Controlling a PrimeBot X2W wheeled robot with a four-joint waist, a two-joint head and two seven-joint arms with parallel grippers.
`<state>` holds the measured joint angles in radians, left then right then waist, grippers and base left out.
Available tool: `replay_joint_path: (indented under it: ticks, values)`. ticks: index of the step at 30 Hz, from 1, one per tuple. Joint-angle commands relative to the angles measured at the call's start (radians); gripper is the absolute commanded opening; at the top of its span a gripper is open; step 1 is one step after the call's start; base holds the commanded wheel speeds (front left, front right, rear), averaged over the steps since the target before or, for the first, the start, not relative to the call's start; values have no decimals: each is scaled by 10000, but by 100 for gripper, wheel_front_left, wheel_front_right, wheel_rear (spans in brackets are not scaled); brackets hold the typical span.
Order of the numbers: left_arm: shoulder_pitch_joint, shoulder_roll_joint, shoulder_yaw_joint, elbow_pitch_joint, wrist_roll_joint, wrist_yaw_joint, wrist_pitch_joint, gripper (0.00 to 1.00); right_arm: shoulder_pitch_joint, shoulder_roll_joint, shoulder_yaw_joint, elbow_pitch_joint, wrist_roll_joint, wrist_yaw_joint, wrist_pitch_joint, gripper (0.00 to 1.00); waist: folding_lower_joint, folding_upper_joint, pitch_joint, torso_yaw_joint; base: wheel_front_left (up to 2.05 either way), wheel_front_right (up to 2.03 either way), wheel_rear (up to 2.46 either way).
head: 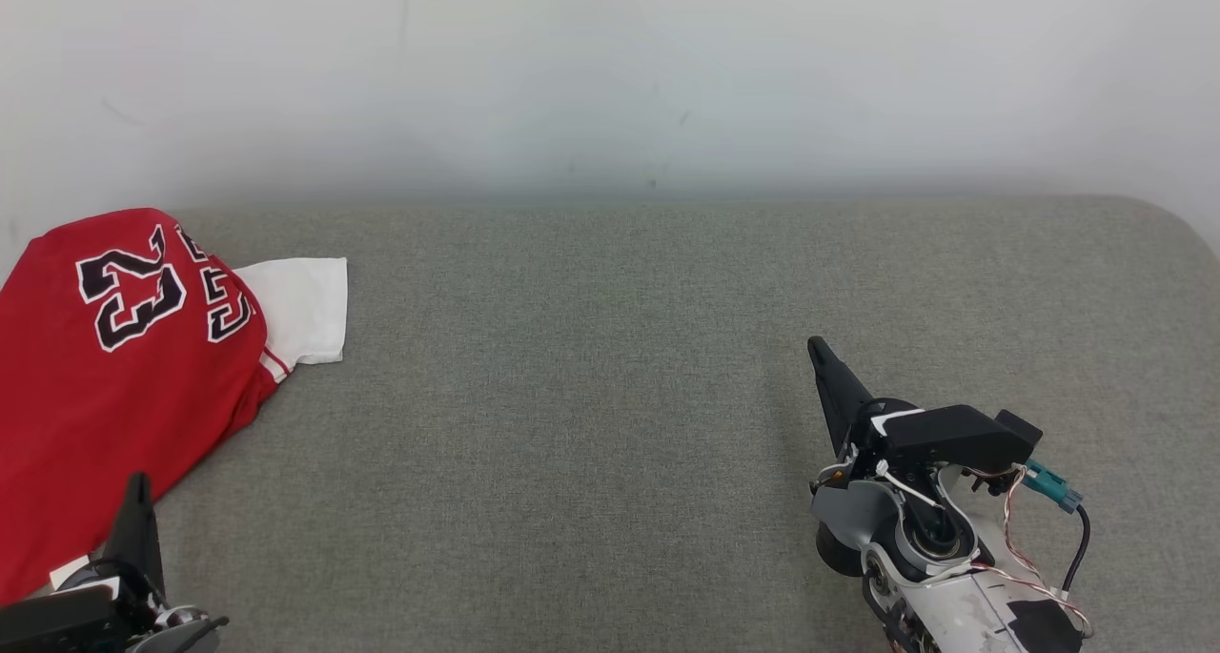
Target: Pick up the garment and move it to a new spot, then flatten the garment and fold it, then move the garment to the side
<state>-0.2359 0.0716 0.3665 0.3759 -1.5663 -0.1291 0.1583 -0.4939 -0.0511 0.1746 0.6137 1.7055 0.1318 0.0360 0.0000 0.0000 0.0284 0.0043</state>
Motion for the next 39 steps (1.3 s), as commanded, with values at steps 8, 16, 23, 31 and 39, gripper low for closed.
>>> replay_joint_path:
  ticks: [8,16,23,31,39]
  values:
    - [-98,34,13,3,-60,-33,-35,0,-39,18,26,-4,47,-23,26,0,0,0,0,0,0,0,0]
    - [-98,34,13,3,-60,-34,-35,0,-39,18,26,-4,47,-23,26,0,0,0,0,0,0,0,0]
    - [-98,34,13,3,-60,-34,-35,0,-39,18,26,-4,47,-23,26,0,0,0,0,0,0,0,0]
    - [-98,34,8,3,-60,-34,-35,0,-39,18,26,-4,47,-23,26,0,0,0,0,0,0,0,0]
    - [335,-150,-35,279,5,6,-15,100,512,-2,3,261,-11,0,-24,100,0,0,3,-1,0,0,0]
